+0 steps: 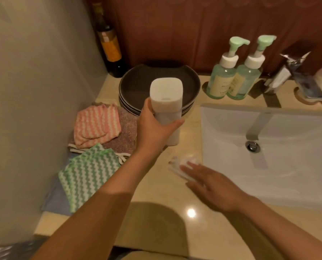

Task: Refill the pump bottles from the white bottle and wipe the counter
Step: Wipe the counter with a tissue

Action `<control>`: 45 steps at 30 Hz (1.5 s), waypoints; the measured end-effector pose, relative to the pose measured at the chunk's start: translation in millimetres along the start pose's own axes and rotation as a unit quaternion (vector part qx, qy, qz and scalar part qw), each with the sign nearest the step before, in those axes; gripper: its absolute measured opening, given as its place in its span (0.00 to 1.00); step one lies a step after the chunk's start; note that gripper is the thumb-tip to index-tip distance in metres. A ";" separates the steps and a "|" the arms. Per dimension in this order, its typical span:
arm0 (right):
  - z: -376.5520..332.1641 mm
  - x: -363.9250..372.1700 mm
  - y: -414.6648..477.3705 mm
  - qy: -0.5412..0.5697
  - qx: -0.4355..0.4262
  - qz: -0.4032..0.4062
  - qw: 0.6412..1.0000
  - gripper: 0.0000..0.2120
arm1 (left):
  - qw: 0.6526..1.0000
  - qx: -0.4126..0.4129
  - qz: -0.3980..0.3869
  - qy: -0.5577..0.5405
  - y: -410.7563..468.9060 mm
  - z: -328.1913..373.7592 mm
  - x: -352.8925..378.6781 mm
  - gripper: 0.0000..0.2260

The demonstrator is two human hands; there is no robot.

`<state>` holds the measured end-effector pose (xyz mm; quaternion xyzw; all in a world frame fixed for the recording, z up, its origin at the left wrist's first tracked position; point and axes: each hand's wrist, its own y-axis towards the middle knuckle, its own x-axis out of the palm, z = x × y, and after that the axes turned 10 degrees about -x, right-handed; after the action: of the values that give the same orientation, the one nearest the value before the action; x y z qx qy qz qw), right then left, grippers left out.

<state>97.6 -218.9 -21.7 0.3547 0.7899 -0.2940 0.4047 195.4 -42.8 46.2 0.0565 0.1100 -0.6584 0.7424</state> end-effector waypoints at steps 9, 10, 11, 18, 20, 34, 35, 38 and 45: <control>58.2 -42.6 104.9 -0.040 0.149 0.019 0.988 0.33 | 1.000 0.008 0.018 -0.004 -4.0 1.5 -50.6 0.31; 54.2 -40.4 114.9 -0.037 0.155 0.035 0.987 0.32 | 1.000 0.003 0.018 -0.007 -4.0 2.5 -56.3 0.32; 47.0 -37.1 120.9 -0.034 0.157 0.048 0.986 0.32 | 1.000 0.000 0.022 -0.011 -4.3 3.8 -61.3 0.32; -30.5 14.6 84.4 -0.021 0.045 0.036 0.998 0.32 | 0.998 0.012 0.047 -0.031 1.1 17.3 -82.5 0.24; -45.0 28.3 62.6 -0.030 0.009 0.009 0.999 0.32 | 0.998 0.013 0.042 -0.040 5.0 19.8 -87.1 0.27; -1.7 -24.0 93.6 -0.029 0.089 -0.047 0.995 0.33 | 1.000 0.002 0.014 0.006 1.0 27.1 -115.7 0.34; -0.2 -25.1 110.6 -0.040 0.089 -0.050 0.994 0.34 | 1.000 0.001 0.021 0.010 0.0 28.6 -118.3 0.33; -10.0 -18.5 151.8 -0.078 0.057 -0.058 0.994 0.33 | 1.000 -0.012 0.025 -0.007 -0.6 31.1 -123.0 0.30; -40.1 15.5 156.0 -0.106 -0.052 -0.033 0.992 0.38 | 0.998 0.033 0.044 0.009 4.9 33.9 -113.2 0.33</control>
<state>198.3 -94.0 -42.5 0.2739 0.7679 -0.3020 0.4941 191.0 59.4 105.7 0.0919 0.0921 -0.6277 0.7675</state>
